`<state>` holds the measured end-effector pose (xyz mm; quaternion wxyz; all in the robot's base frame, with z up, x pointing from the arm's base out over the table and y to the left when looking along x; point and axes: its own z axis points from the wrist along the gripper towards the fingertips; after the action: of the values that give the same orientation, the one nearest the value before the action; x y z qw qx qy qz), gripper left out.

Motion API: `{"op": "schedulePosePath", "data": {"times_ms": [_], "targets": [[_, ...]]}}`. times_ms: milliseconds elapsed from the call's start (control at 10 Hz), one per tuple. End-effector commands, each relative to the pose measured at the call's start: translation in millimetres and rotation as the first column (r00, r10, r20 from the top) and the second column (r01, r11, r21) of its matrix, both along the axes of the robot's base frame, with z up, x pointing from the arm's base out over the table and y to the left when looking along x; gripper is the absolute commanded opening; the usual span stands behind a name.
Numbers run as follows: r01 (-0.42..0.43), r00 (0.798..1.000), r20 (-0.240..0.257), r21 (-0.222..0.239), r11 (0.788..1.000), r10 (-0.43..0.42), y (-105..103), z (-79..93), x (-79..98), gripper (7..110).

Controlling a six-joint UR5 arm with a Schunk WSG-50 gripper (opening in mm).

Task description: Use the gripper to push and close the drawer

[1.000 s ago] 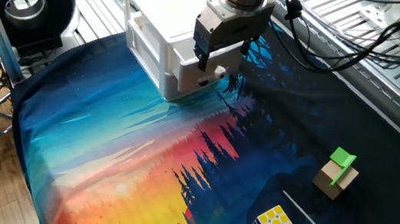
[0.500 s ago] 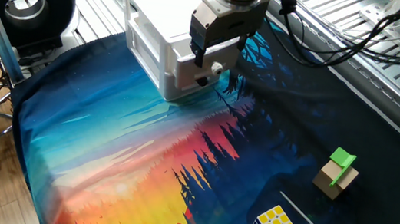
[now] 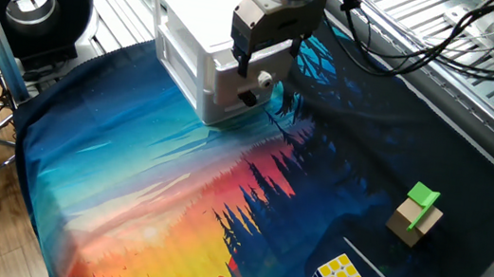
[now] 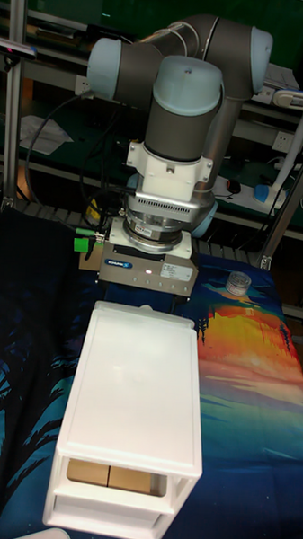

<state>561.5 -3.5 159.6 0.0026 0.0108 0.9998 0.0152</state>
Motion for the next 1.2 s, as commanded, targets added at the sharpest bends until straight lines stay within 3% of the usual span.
{"op": "schedulePosePath", "data": {"times_ms": [0,500,1100], "targets": [[0.004,1.000,0.005,0.012,1.000,-0.004,3,1.0,9.9,109],[0.009,0.999,0.031,0.017,1.000,-0.010,8,-1.9,23.9,109],[0.020,0.999,0.040,0.013,1.000,-0.021,9,-1.8,28.1,109]]}}
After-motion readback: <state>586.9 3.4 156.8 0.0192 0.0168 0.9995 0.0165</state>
